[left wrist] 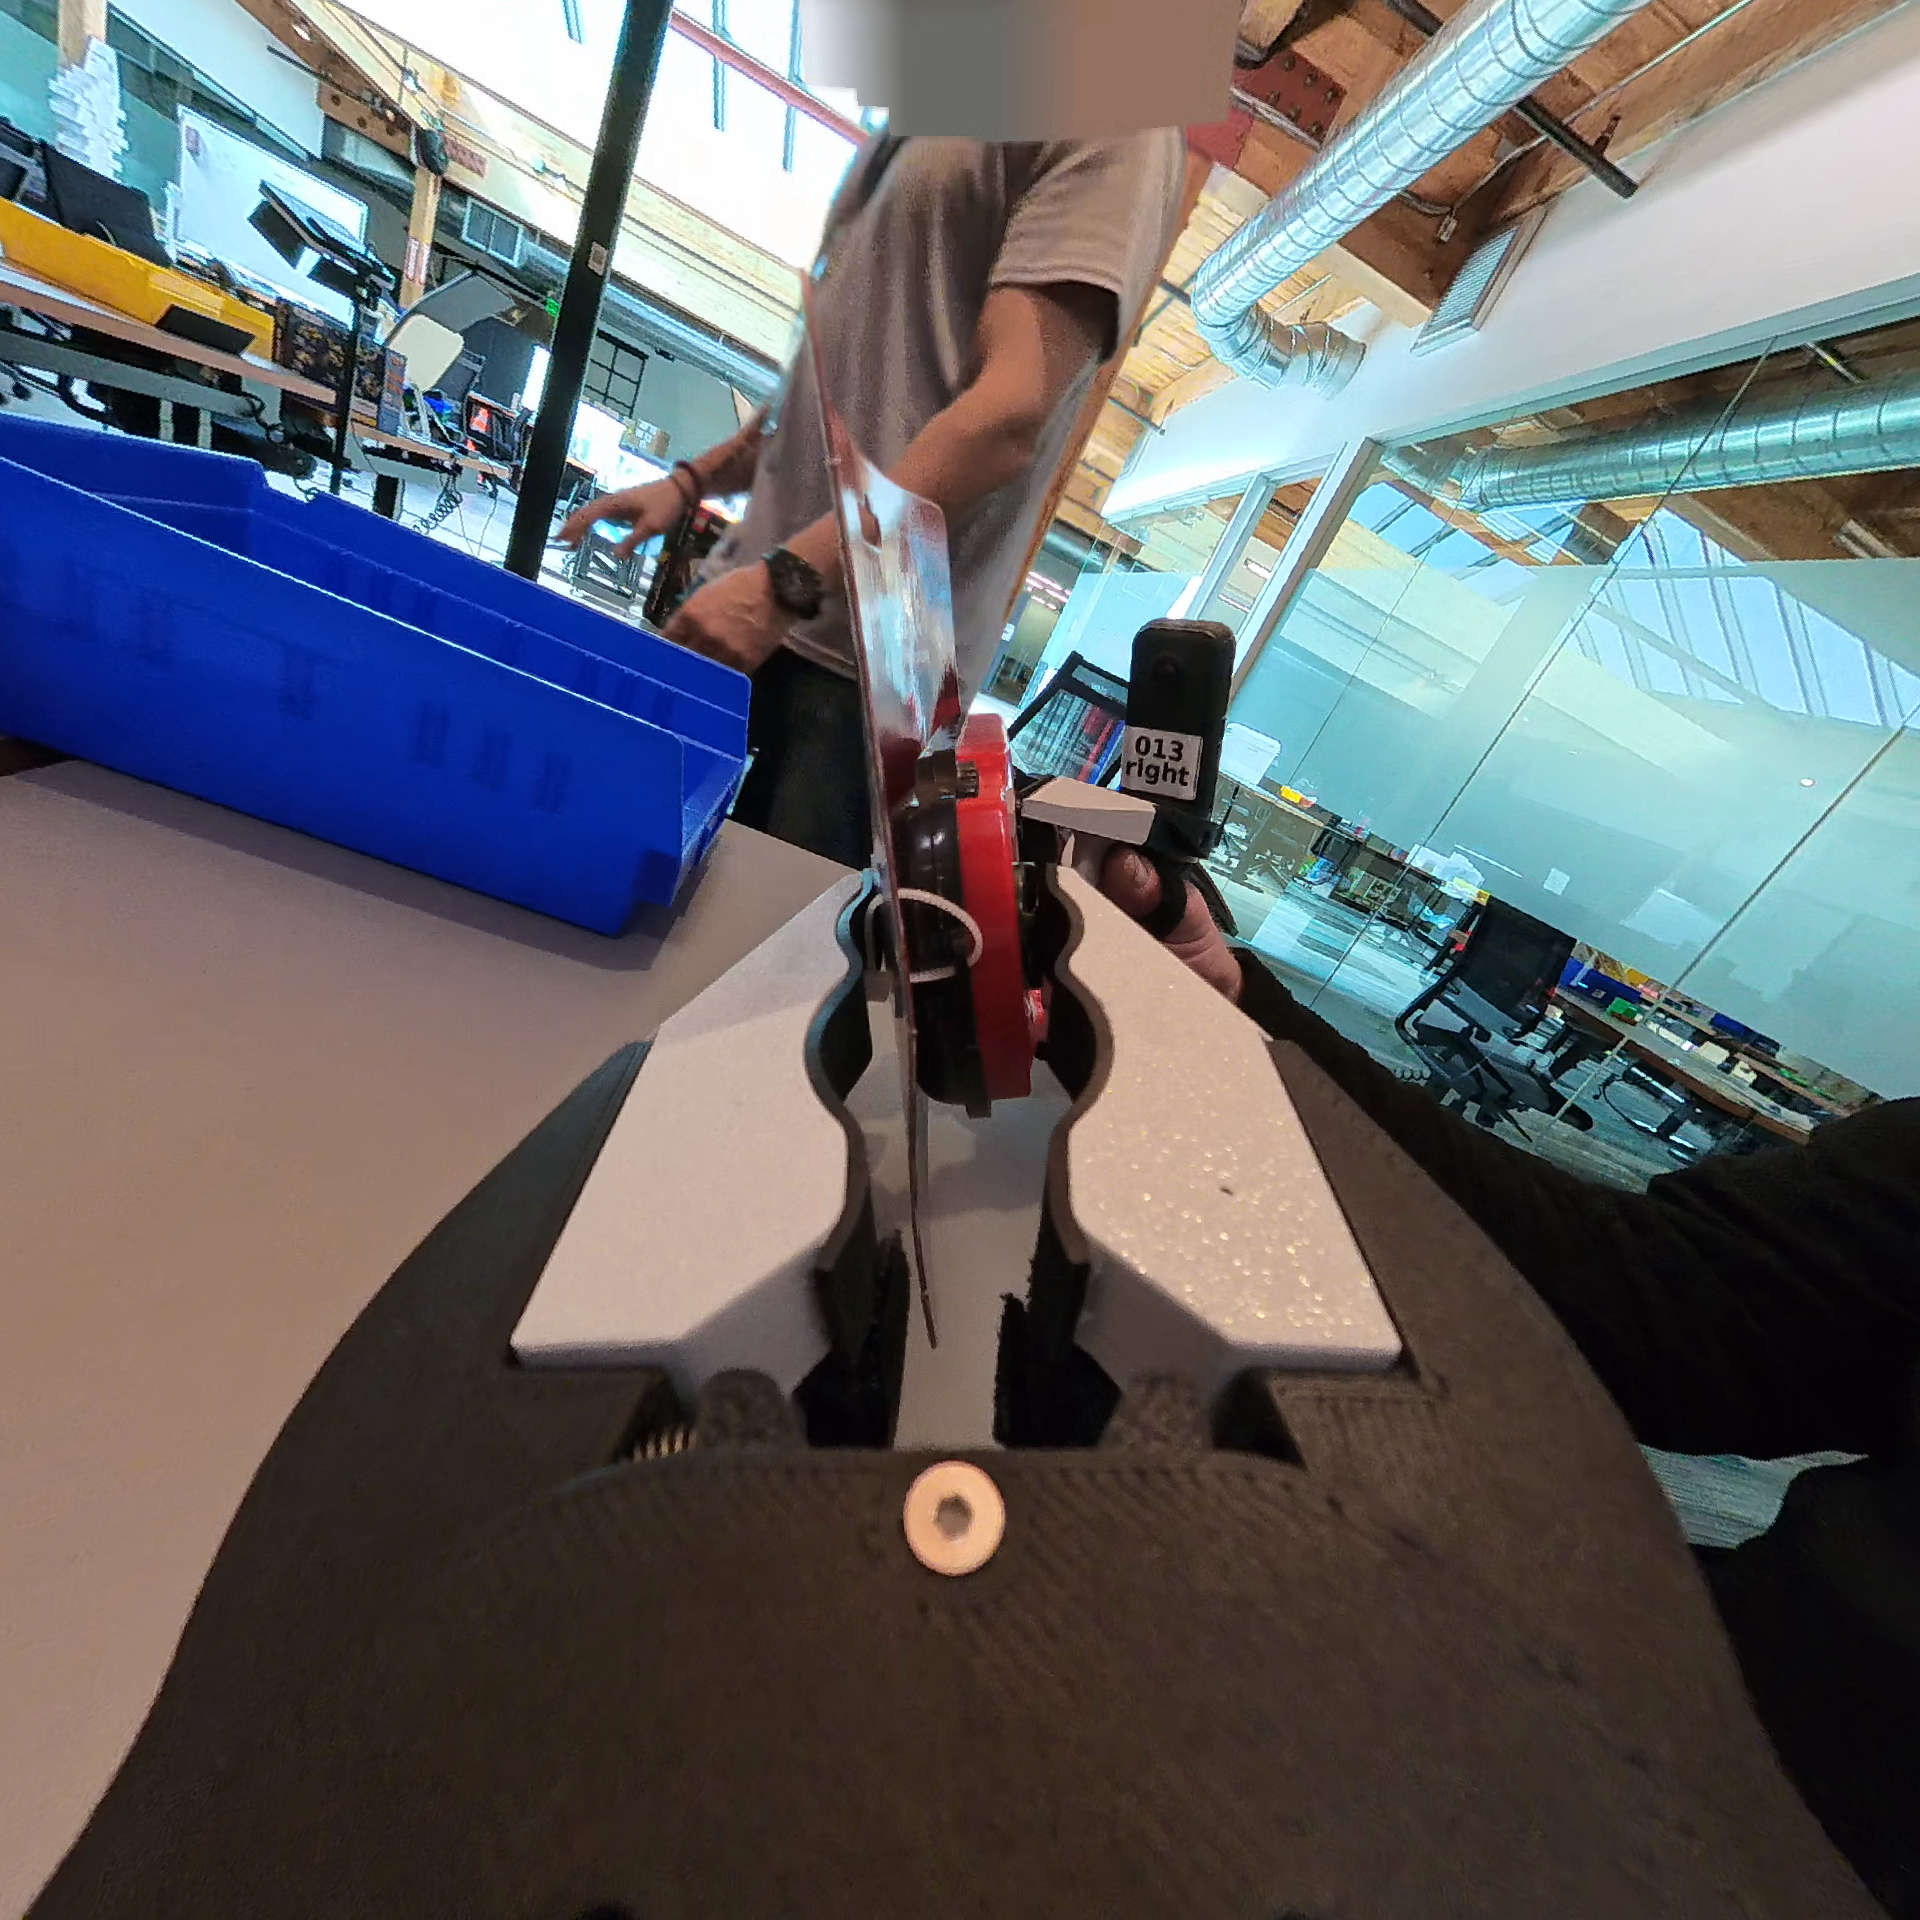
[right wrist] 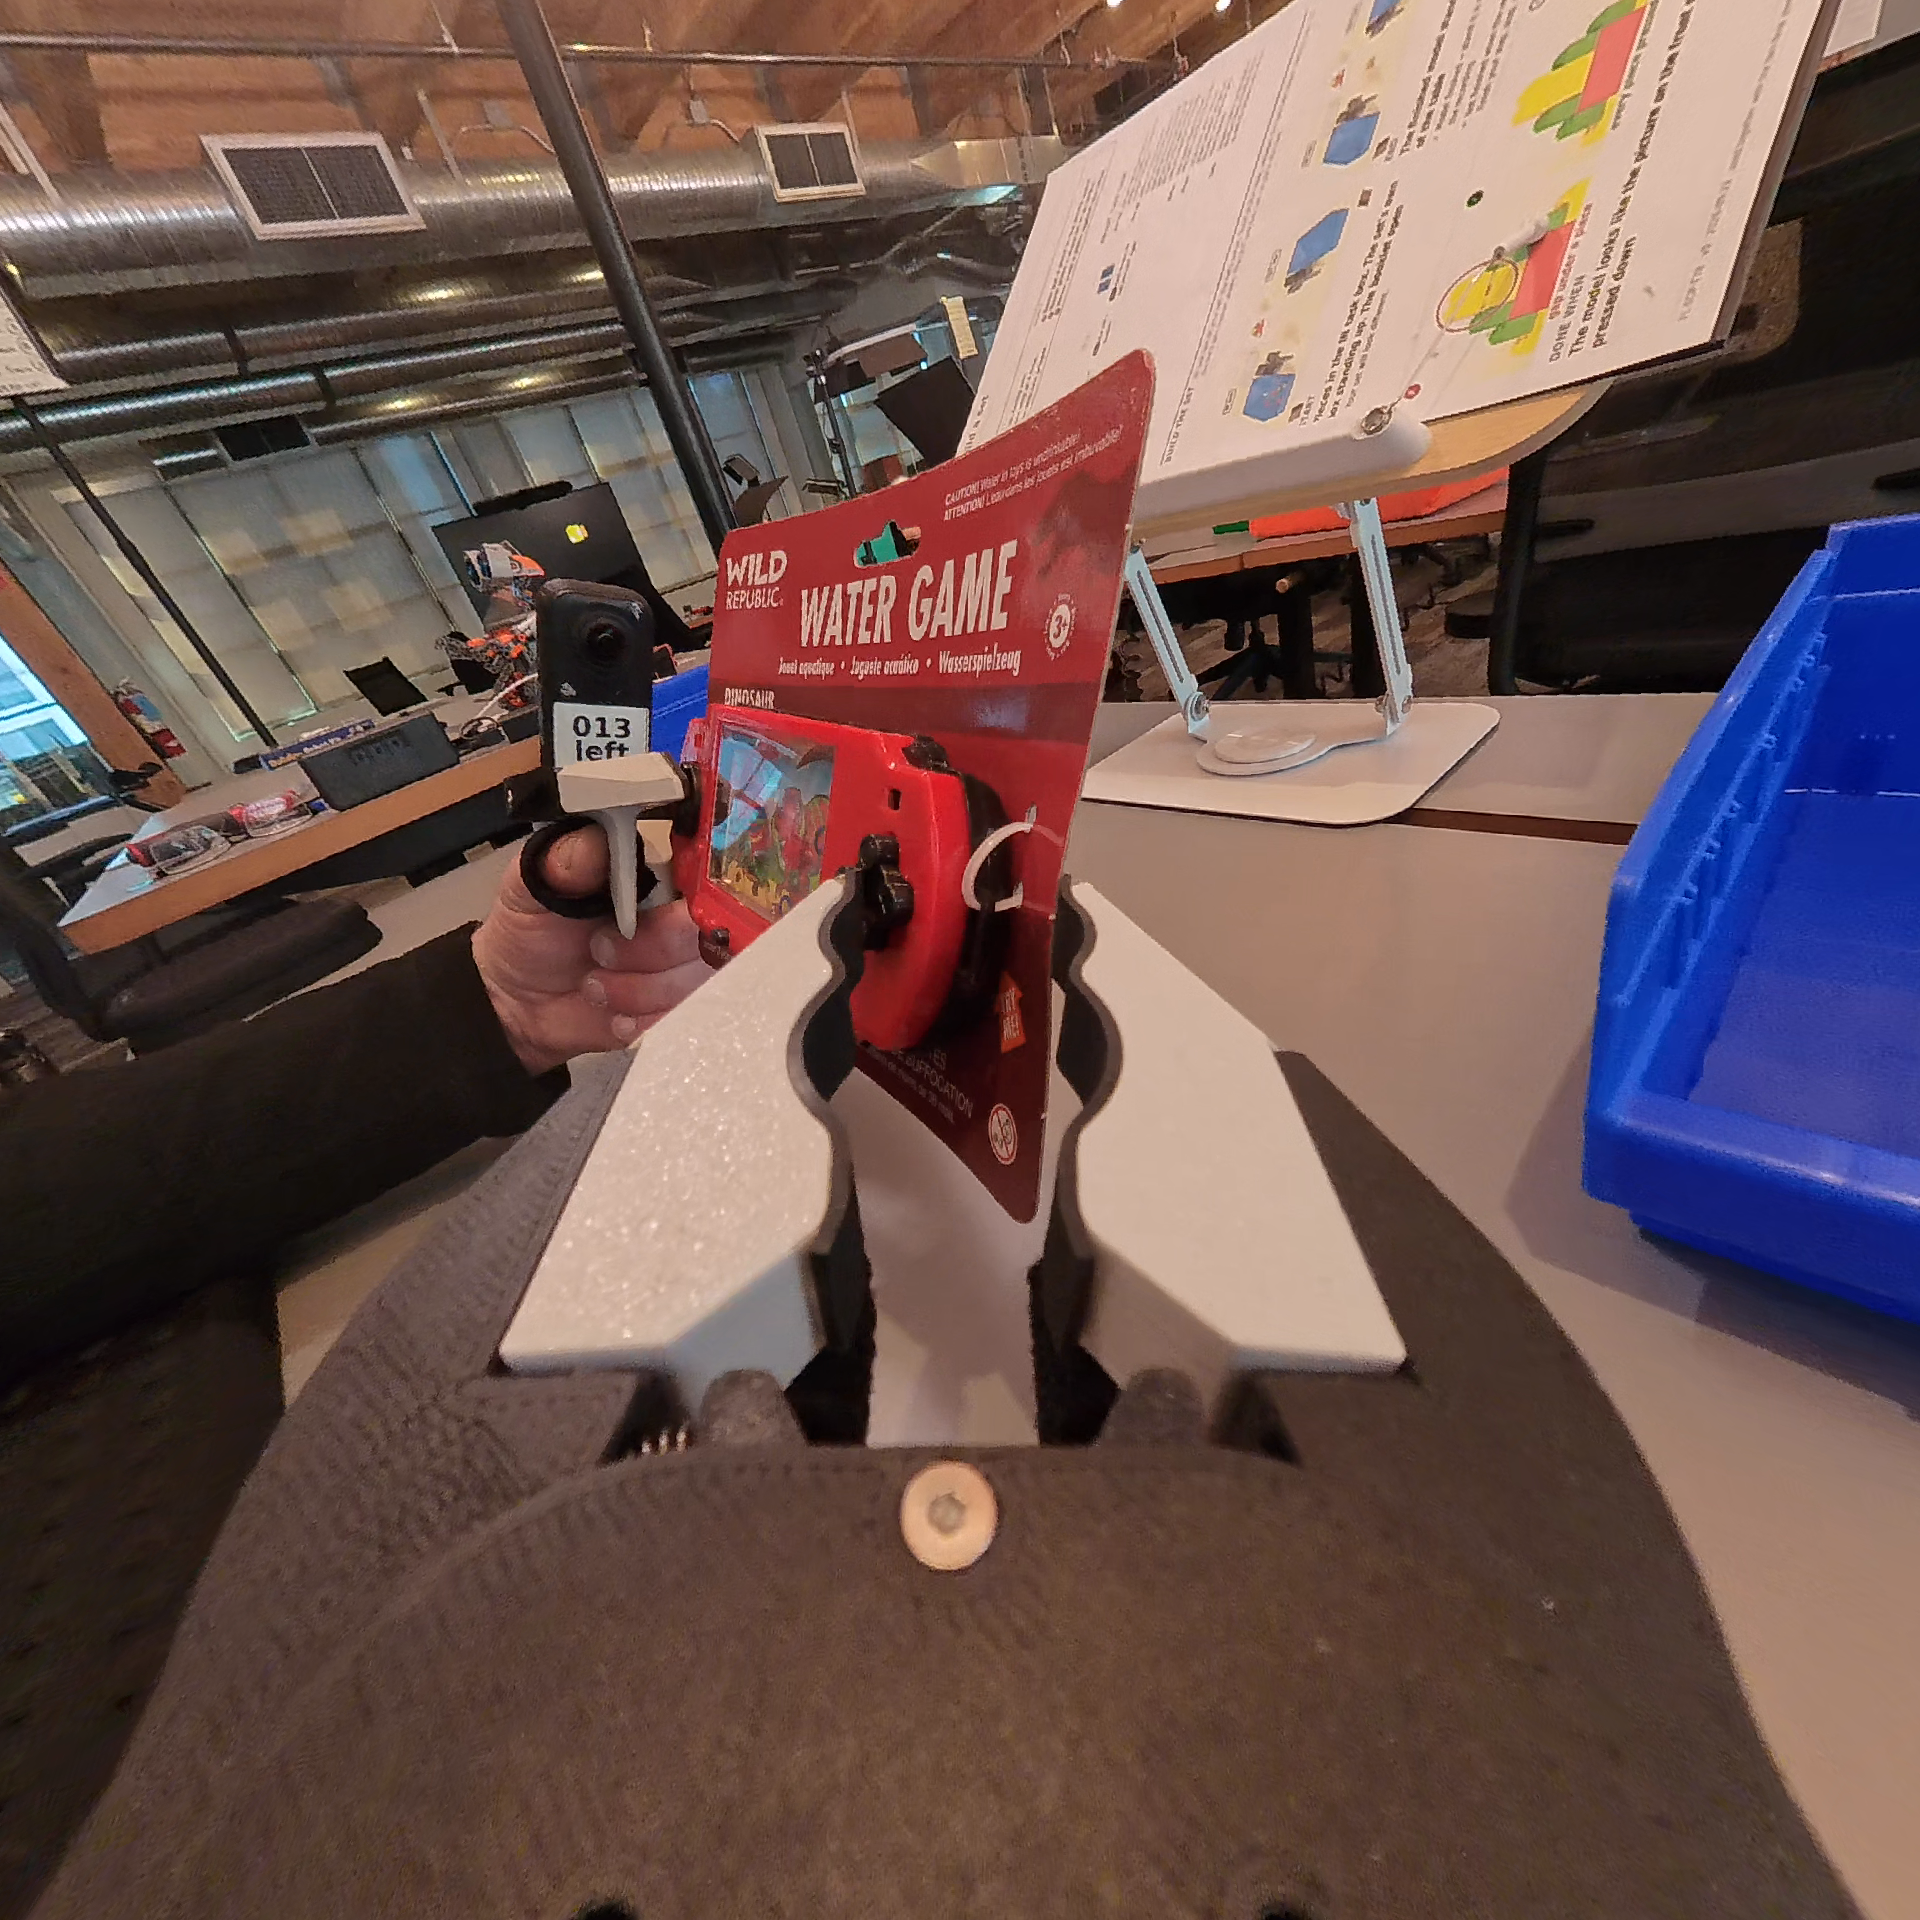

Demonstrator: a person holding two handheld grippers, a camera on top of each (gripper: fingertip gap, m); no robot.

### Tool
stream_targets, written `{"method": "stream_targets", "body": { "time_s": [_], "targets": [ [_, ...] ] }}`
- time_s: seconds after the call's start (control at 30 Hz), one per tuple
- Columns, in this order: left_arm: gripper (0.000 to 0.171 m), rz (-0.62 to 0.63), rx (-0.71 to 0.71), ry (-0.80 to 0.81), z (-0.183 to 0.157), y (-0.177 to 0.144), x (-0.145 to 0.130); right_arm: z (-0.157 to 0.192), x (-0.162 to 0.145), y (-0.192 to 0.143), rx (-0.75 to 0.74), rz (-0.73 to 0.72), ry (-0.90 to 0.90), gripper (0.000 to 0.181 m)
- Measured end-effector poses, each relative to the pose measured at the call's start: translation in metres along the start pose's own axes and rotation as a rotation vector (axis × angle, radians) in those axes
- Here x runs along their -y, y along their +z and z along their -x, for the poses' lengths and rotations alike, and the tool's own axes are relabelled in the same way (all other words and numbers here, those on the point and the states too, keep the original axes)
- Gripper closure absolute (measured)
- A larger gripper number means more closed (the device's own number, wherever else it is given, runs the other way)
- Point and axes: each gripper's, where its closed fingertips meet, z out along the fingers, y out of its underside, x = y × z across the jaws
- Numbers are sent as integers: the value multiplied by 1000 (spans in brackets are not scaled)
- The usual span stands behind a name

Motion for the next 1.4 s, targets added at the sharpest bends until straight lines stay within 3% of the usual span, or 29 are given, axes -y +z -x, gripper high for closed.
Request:
{"method": "stream_targets", "body": {
  "time_s": [0.87,1.4],
  "targets": [
    [145,9,6,1,-1,3,-2,-1,3,-1,-17,-17,-4,143],
    [144,8,6,-2,-1,2,-3,0,2,-2,-12,-9,-2,150]
  ]
}}
